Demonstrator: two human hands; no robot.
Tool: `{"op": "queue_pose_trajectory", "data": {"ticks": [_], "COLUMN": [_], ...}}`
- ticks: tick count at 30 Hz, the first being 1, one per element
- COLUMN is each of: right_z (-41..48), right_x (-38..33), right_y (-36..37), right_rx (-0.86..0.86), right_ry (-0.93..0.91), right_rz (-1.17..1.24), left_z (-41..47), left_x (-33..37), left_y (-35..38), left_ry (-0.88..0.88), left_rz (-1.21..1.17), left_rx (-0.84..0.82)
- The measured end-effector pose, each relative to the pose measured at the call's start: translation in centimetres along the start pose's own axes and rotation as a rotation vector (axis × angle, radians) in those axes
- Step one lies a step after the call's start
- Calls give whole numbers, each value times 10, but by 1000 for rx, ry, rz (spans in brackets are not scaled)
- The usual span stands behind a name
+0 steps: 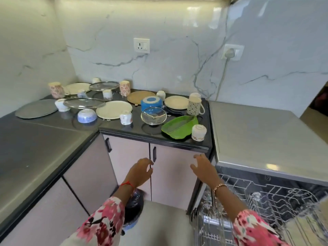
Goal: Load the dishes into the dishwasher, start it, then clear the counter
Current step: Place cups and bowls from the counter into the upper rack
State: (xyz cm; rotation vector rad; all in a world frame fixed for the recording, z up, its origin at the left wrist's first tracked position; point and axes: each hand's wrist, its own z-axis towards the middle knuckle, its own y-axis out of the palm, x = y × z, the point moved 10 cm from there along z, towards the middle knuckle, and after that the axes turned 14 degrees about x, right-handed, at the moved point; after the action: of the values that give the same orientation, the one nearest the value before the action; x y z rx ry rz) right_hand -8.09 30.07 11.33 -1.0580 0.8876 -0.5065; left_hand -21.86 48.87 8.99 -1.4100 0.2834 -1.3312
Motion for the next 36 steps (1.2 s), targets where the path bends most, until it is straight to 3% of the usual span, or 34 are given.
{"op": "queue_pose_trajectory", "data": {"ticks": [3, 7, 13, 19, 36], "right_z": [60, 132, 203, 213, 211], "right_x": [7, 19, 37, 51, 54], "right_y": [-6, -13, 5, 37, 37], "right_rx": [86, 135, -83, -290, -186], "right_ry": [20, 53, 95, 136, 160], "right_rz": [27, 0, -99, -168, -119], "left_z": [52, 112, 175, 186, 180], "left_x": [-2, -11, -25, -46, -52], "left_y": [6, 22, 44, 71, 78], "left_ry": [58, 77, 66, 102, 102], "left_rz": [-18, 34, 85, 172, 262], "left_rx": [79, 56, 36, -9, 16]}}
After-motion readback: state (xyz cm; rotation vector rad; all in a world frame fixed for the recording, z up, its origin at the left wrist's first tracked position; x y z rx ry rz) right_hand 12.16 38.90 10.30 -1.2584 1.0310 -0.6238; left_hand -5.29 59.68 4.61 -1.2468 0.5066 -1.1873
